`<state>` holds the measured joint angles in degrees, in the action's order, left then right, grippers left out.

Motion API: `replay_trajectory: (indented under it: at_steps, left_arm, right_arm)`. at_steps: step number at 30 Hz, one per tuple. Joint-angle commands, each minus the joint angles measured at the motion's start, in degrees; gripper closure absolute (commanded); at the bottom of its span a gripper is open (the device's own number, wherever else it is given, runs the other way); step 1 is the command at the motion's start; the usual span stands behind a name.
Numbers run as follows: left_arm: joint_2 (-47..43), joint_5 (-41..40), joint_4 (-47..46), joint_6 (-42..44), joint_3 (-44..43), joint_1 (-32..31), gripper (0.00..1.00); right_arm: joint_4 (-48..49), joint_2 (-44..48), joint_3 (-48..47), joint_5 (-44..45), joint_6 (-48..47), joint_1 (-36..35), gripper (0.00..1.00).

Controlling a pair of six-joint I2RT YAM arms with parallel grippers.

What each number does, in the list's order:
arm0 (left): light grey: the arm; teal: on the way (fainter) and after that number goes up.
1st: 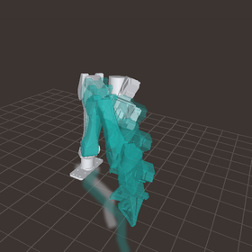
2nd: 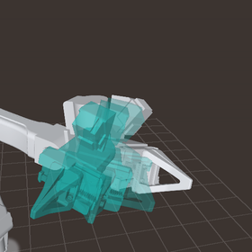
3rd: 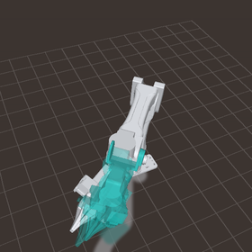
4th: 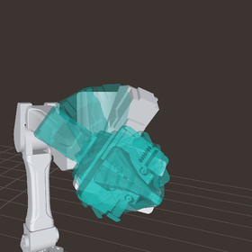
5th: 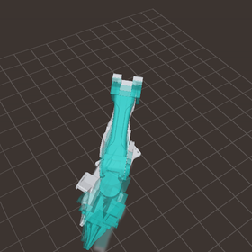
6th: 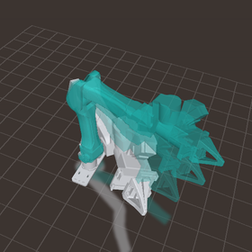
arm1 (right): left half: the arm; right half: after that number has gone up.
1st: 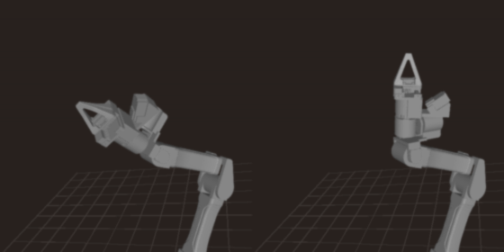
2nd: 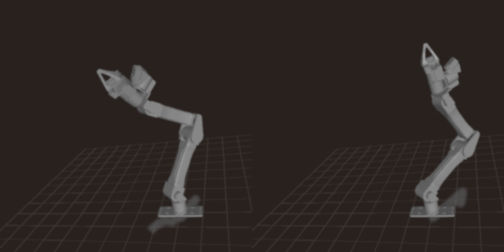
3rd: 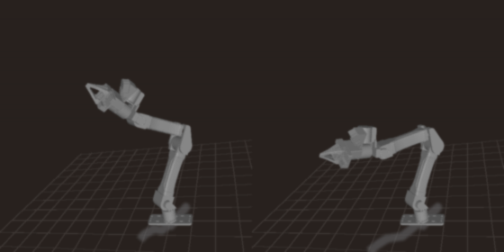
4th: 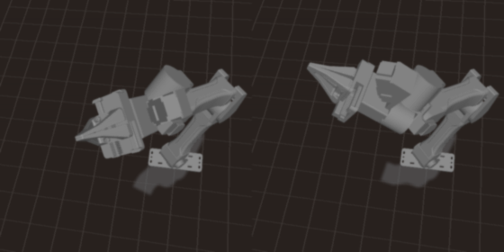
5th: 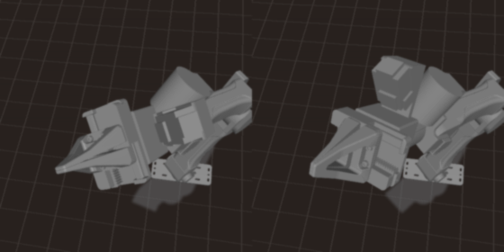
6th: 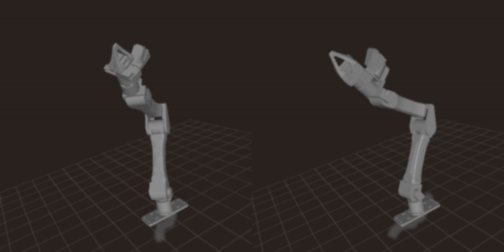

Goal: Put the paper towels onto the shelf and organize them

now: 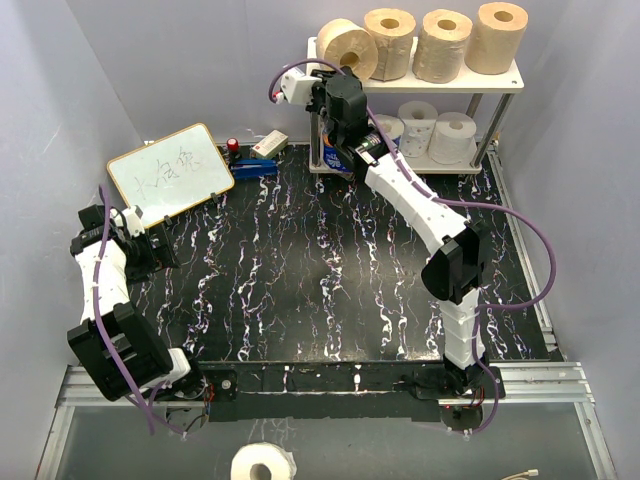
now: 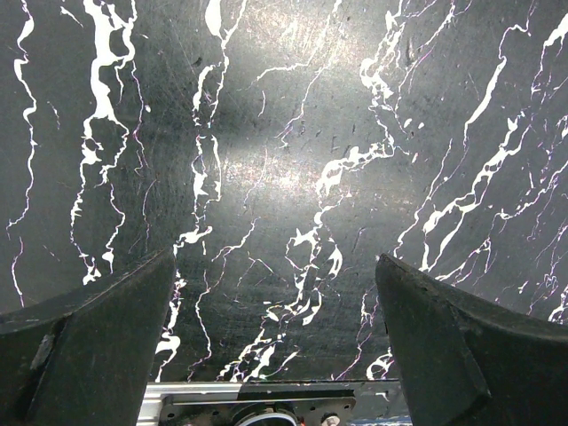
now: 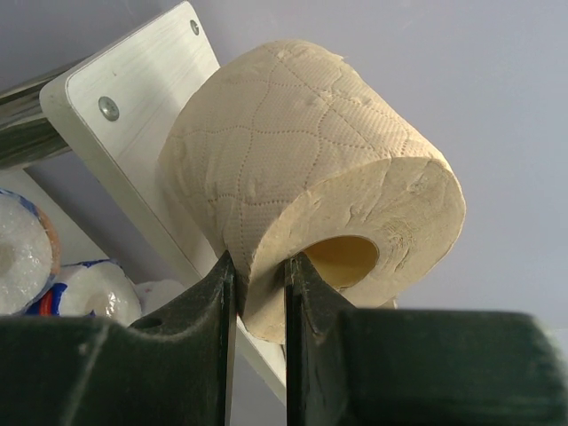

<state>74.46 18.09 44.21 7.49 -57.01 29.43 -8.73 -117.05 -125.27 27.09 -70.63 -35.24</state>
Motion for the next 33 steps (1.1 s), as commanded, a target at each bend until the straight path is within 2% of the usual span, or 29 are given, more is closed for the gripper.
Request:
replay_trajectory:
  at_steps: [1,3,16,24,28,33]
  left_arm:
    - [-1.4,1.4,1.4,0.6,-1.5,0.3,0.07]
    - [-1.4,1.4,1.4,0.6,-1.5,0.3,0.07]
    - [-1.2,1.4,1.5,0.7,-1.5,0.5,0.07]
    - [-1.2,1.4,1.5,0.7,-1.5,0.5,0.07]
    - [-1.2,1.4,1.5,0.8,-1.5,0.5,0.07]
    - [-1.2,1.4,1.5,0.7,-1.5,0.5,0.07]
  right_arm:
    - [10.9,3.5,-1.5,0.9,-1.8,0.0,0.97]
    - [11.2,3.3,-1.9,0.4,-1.3,0.0,0.92]
    - [11.4,2.8,-1.9,0.5,-1.1,0.2,0.90]
    - [11.6,3.4,-0.5,0.8,-1.8,0.6,0.82]
    - [12.1,3.5,0.2,1.3,-2.6,0.8,0.81]
    - [12.2,3.3,0.5,1.2,-2.4,1.0,0.73]
